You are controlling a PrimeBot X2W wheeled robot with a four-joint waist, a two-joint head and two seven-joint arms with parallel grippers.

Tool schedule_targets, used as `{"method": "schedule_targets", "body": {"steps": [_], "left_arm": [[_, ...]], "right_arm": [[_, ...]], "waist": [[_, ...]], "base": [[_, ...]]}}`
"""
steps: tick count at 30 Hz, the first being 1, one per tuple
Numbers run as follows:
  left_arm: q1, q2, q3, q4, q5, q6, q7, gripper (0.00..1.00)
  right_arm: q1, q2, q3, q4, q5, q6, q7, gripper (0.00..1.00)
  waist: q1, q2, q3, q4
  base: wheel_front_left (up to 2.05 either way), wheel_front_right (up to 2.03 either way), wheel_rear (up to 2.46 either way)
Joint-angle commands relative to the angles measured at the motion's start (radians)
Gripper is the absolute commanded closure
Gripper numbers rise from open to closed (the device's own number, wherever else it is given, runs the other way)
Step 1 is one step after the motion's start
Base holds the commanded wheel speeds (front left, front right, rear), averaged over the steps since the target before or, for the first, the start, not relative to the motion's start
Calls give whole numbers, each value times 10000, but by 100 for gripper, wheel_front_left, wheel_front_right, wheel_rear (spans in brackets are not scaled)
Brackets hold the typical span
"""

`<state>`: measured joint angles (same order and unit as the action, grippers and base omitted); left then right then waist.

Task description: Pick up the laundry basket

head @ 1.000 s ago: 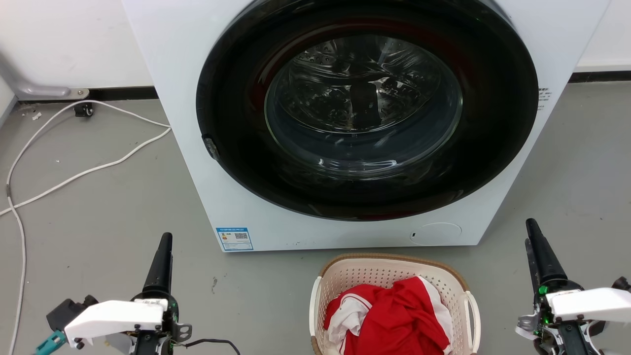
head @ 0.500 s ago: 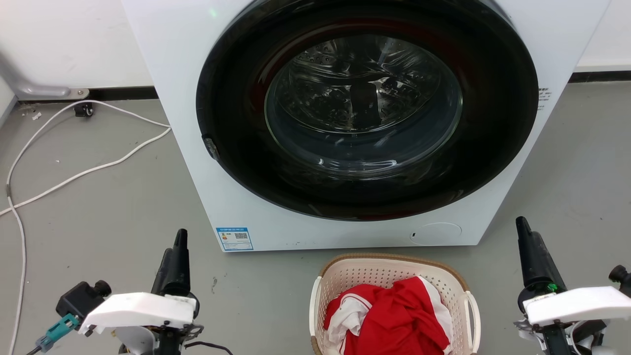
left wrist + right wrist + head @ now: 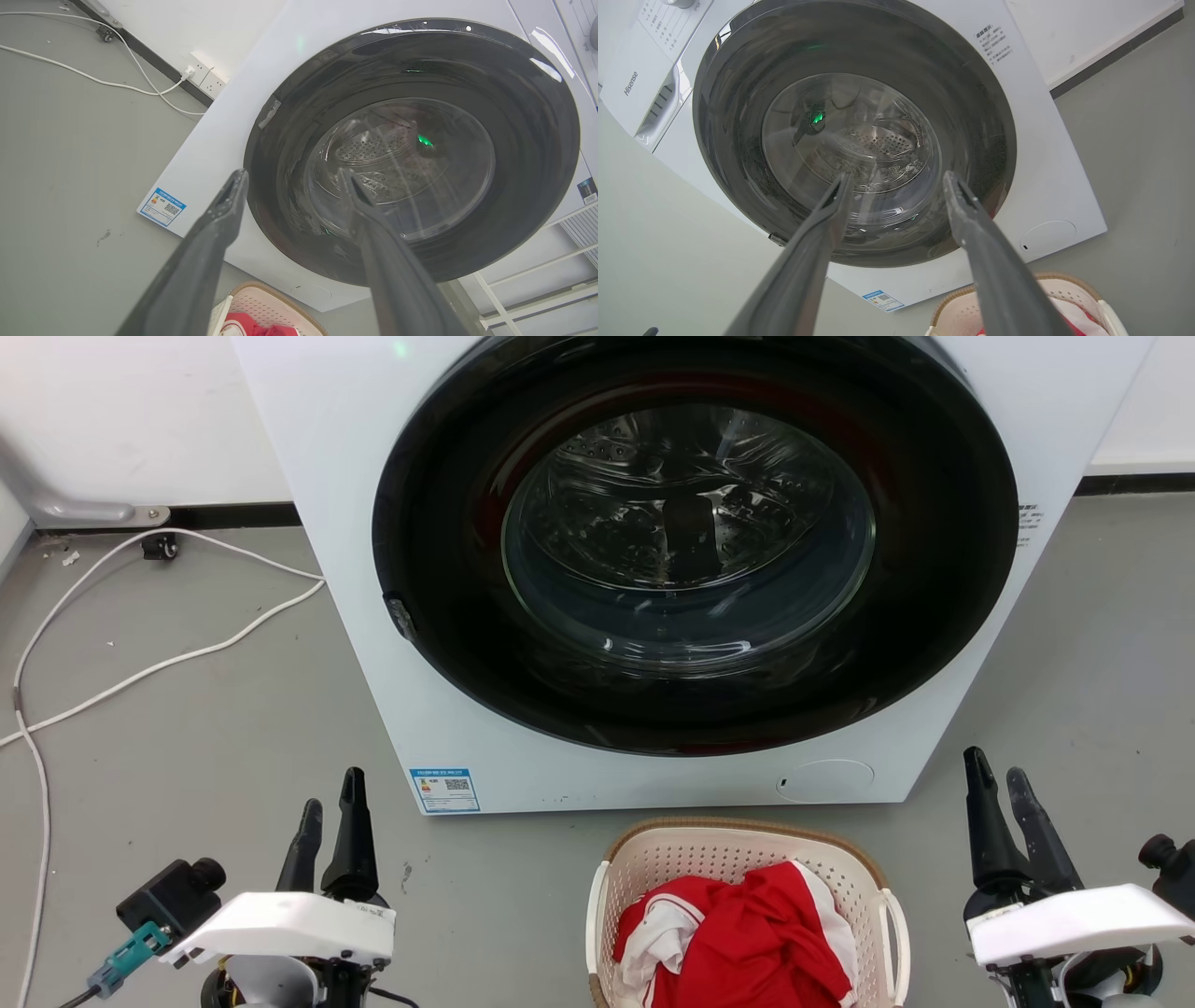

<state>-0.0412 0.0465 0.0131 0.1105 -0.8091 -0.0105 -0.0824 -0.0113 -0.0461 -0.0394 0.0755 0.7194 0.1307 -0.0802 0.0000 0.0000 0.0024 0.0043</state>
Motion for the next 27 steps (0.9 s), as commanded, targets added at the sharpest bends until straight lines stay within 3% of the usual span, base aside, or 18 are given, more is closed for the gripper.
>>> {"method": "schedule_targets", "body": {"steps": [1, 27], "left_arm": [[4, 36, -24, -202, 347, 29, -97, 0], [309, 42, -543, -201, 3442, 349, -835, 0]], "right_arm": [[-23, -36, 38, -233, -366, 0, -112, 0], [437, -48, 22, -379, -3674, 0, -846, 0]], "waist": [[0, 0, -5, 1], [0, 0, -23, 43]], "base": [[0, 0, 0], [0, 0, 0]]}}
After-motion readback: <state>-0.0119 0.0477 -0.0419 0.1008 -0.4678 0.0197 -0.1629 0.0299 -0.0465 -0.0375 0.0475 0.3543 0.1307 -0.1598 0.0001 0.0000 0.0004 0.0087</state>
